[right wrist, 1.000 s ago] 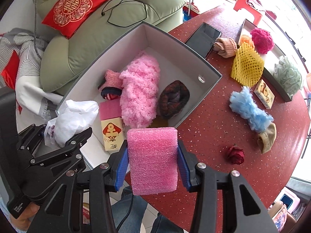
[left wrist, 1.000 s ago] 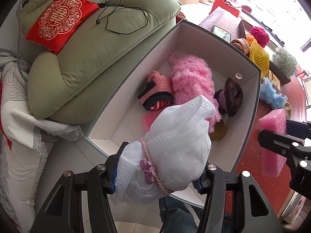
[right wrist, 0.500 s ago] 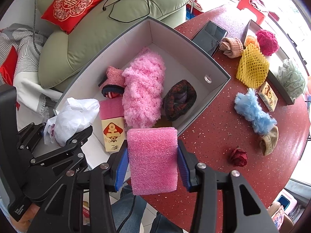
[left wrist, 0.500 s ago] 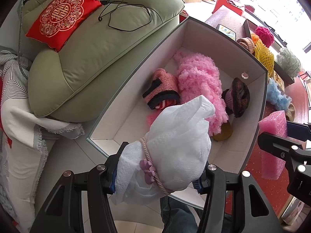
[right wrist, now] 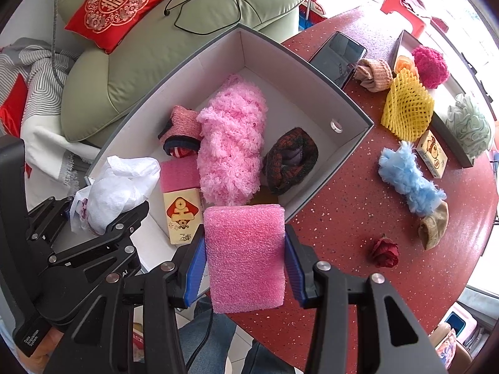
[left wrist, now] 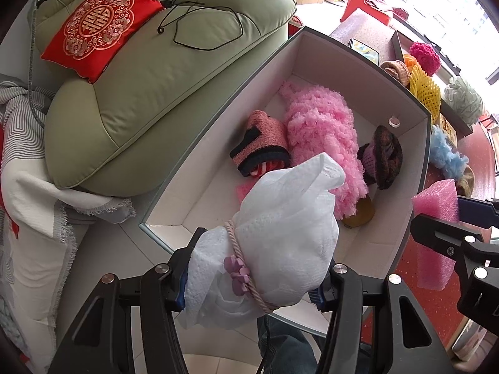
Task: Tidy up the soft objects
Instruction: 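Carry the white bundle with the left gripper while the right carries the pink sponge over the box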
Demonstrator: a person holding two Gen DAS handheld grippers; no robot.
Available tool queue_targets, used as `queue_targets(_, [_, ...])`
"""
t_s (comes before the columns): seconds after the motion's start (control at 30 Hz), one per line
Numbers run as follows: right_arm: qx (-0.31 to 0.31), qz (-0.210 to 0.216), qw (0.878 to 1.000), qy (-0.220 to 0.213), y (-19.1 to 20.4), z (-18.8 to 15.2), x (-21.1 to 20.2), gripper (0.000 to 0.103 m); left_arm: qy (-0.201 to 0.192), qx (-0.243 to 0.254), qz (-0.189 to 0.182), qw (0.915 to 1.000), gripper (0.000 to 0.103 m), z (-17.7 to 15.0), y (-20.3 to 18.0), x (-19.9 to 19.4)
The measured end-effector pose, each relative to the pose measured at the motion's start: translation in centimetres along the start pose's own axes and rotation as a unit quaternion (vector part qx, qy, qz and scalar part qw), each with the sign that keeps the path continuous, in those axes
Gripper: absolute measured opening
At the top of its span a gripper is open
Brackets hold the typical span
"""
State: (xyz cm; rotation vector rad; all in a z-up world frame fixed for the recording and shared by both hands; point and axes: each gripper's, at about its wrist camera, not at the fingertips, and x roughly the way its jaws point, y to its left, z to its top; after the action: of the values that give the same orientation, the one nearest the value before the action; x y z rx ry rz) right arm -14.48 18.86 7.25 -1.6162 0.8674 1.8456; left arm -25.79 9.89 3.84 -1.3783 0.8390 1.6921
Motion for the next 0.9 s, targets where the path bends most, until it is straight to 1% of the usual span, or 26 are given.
queue_targets(0.9, [0.000,0.003,1.000,0.012,0.6,0.4,1.1,0.049,0.004,0.005,0.004,1.0000,0.058,0.4,0.1,0.5])
